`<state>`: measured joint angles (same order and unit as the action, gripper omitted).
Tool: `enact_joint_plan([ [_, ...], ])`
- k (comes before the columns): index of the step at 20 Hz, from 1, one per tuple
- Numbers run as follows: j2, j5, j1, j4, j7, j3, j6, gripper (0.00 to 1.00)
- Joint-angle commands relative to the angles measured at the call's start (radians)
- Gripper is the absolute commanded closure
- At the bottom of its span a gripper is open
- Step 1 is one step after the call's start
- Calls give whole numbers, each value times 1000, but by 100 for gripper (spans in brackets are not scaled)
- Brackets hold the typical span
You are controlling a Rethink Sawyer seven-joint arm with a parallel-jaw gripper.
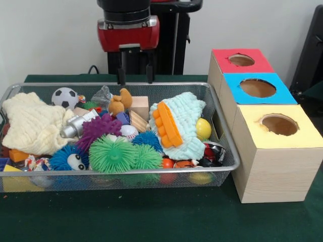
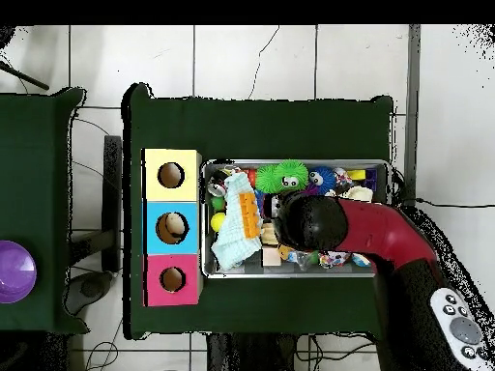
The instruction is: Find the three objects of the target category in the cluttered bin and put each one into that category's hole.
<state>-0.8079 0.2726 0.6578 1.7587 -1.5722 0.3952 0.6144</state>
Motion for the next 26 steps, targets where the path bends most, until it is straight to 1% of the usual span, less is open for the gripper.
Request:
enact_joint_plan([
  [1,92,89,79,-98,297,126,140,0],
  [6,152,126,136,-147,335,168,159,0],
  [10,194,154,166,-171,331,183,171,0],
  [12,198,168,179,-166,322,191,168,0],
  [14,206,183,192,-165,321,199,168,0],
  [18,240,212,205,-196,323,203,175,0],
  [22,259,246,218,-213,324,204,180,0],
  [26,307,275,238,-259,345,210,187,0],
])
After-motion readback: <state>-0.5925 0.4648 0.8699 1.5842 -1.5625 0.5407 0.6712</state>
